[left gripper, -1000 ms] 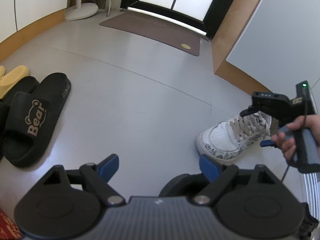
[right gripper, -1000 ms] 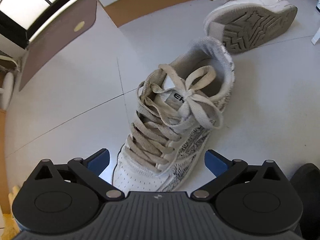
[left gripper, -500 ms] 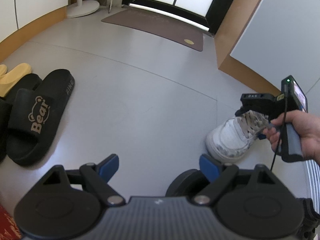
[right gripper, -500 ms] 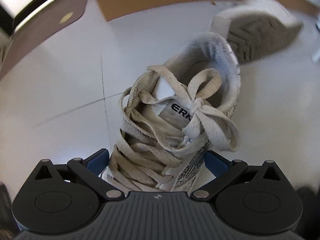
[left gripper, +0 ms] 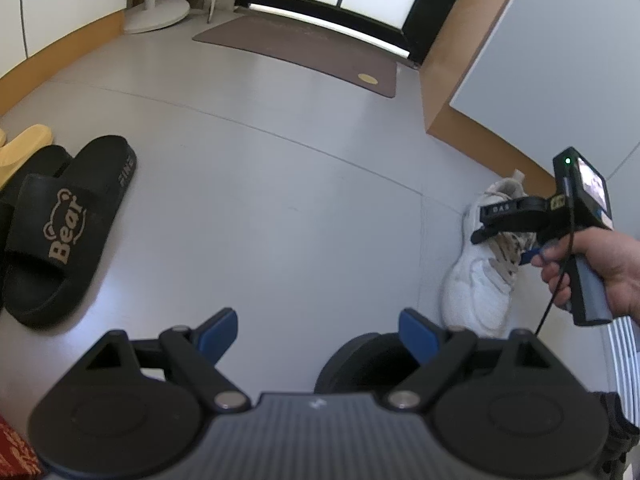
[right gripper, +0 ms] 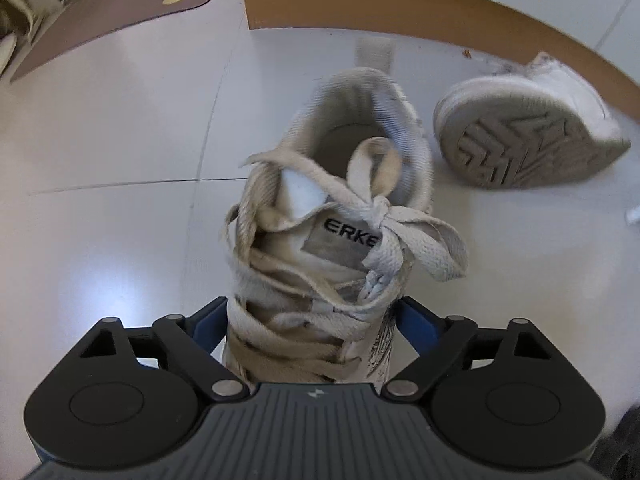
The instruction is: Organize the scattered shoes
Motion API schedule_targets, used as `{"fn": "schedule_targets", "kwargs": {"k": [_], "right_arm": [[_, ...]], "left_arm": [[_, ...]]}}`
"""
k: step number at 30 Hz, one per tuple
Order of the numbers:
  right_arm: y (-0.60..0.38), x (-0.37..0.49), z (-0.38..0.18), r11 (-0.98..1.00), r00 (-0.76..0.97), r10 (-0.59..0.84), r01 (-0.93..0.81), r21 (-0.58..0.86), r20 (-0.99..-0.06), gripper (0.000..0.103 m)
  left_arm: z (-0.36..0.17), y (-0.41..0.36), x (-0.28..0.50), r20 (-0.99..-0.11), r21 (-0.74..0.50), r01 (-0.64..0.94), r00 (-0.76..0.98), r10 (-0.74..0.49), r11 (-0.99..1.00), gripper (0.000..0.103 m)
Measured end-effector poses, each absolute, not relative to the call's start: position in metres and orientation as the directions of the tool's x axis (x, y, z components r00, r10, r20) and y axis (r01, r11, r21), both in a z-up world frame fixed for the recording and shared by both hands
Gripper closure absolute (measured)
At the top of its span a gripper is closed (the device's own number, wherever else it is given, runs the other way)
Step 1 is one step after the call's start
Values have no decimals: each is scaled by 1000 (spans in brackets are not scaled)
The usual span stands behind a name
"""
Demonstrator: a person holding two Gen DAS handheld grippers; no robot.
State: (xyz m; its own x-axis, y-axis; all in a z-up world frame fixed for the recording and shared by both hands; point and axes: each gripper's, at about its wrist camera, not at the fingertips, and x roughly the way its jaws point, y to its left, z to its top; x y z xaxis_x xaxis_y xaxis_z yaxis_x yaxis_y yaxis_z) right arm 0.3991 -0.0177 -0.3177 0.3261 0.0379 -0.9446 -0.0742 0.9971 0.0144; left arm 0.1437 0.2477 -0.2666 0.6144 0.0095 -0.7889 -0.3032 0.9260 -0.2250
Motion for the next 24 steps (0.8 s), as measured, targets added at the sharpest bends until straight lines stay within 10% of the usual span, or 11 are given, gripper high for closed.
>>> {"fn": "schedule_targets", "kwargs": {"k": [24], "right_arm": [[-73, 396, -321, 994, 332, -39, -86, -71, -942, 19]], "left_arm": [[-271, 234, 152, -792, -224, -280, 611, -7, 933, 14]]}}
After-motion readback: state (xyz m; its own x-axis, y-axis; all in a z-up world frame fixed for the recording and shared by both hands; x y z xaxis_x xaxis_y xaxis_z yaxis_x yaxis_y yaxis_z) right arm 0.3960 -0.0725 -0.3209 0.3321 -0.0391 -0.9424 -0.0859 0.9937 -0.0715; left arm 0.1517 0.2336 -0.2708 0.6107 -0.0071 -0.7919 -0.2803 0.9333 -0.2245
